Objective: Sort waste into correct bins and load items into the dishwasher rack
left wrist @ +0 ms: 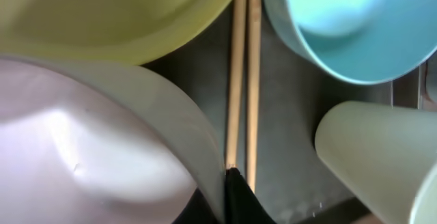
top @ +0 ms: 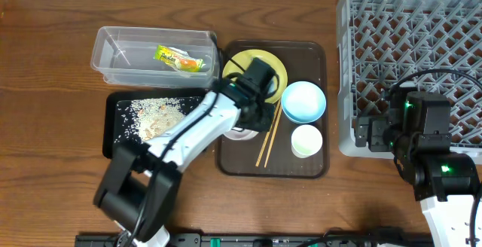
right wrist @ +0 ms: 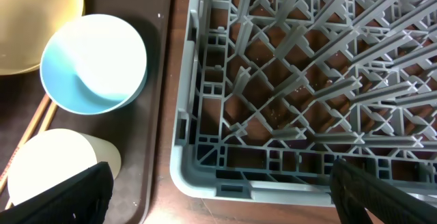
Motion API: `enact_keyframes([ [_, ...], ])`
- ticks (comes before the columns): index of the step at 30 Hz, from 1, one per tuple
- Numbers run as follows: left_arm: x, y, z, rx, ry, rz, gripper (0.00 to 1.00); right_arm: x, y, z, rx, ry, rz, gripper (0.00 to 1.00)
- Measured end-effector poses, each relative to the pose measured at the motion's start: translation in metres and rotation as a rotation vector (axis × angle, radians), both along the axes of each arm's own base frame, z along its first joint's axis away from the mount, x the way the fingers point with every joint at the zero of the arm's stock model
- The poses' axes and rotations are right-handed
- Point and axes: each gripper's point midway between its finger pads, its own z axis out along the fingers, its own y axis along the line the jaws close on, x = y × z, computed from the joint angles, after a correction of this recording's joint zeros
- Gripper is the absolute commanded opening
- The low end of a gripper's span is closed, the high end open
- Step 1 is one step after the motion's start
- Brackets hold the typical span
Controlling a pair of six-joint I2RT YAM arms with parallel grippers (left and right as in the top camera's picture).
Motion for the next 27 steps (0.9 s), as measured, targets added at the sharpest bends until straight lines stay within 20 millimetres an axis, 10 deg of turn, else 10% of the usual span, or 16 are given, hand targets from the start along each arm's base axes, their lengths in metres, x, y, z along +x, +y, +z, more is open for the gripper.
enact_keyframes([
  [13, -0.012, 0.002, 0.002, 0.03, 0.017, -0.028, 0.55, 0.0, 0.0, 0.0, 0.0, 0.0, 0.0, 0.99],
  [22, -0.007, -0.008, 0.101, -0.124, -0.195, -0.05, 0.61, 0.0, 0.0, 0.0, 0.0, -0.001, 0.0, 0.99],
  [27, -0.018, -0.026, 0.098, -0.128, -0.189, -0.101, 0.61, 0.0, 0.0, 0.0, 0.0, -0.001, 0.0, 0.99],
])
